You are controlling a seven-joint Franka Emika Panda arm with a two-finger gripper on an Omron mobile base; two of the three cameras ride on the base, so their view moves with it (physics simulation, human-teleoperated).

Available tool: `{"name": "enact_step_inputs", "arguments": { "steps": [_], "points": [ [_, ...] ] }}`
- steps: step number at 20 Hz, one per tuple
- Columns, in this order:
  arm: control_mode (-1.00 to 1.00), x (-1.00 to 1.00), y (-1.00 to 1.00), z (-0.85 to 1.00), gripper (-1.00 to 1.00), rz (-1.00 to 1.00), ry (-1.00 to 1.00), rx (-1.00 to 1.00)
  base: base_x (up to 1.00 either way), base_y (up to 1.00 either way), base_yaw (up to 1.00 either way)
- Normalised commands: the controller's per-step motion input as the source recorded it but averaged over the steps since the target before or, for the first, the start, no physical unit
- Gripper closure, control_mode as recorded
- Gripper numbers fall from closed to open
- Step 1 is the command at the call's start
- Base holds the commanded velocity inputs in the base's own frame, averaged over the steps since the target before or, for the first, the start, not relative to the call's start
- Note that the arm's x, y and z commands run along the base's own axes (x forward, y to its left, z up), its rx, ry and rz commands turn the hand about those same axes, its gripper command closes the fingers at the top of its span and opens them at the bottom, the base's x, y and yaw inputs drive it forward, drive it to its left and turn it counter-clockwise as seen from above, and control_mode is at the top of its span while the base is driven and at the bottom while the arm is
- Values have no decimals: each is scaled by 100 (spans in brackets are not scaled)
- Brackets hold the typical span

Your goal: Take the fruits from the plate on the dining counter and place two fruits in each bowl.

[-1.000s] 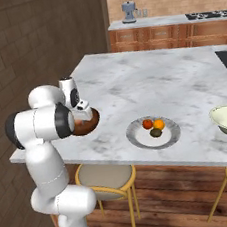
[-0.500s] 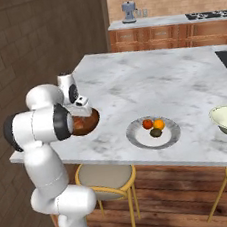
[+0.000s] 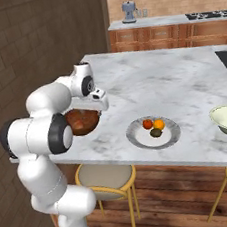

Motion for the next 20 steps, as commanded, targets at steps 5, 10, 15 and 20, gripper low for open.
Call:
{"name": "enact_step_inputs", "arguments": {
  "steps": [5,10,15,20],
  "points": [
    [-100,-18,-100,-4,-100,-3,0,4,0,0,0],
    [-100,0,-100,-19,-100,-1,0,1,0,0,0],
    [-100,5,-100,-24,-100,0,0,3,0,0,0],
    [-100,12,-96,-29,-100,0,0,2,0,0,0]
  ]
}}
